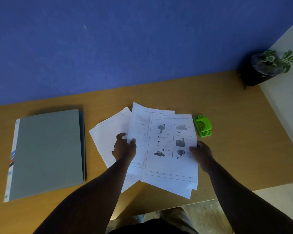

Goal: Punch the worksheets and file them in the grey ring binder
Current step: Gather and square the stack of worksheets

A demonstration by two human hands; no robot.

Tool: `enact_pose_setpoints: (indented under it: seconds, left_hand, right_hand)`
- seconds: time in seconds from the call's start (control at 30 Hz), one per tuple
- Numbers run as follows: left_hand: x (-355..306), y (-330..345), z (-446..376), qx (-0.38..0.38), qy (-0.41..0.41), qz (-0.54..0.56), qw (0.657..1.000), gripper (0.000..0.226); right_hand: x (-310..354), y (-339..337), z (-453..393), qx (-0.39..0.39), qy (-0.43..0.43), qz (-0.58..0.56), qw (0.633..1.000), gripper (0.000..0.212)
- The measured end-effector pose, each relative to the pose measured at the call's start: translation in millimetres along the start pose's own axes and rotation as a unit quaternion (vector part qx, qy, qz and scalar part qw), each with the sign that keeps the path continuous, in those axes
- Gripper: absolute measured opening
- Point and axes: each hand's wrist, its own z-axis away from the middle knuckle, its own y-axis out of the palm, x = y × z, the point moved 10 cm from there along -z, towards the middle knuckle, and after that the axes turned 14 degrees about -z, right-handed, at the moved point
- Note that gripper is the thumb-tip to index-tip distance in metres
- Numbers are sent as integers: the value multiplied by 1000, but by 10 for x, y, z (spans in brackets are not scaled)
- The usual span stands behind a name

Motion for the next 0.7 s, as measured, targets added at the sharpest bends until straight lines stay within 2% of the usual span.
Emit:
enact_pose_setpoints:
  seconds: [0.1, 0.3, 0.53, 0.7]
  left_hand:
    - [-39, -148, 2, -22, 39, 34, 998, 30]
    - [48, -503, -78, -57, 25, 71, 996, 26]
    - [326, -890, -157, -112, -17, 141, 984, 30]
    - [436, -1100, -143, -136, -47, 192, 971, 41]
  right_hand:
    - [29, 13, 41, -1, -2, -2, 1000, 20]
    - [136, 78, 116, 3, -5, -20, 1000, 26]
    - [227, 51, 127, -15, -10, -10, 1000, 25]
    - [261, 20, 168, -28, -15, -11, 999, 22]
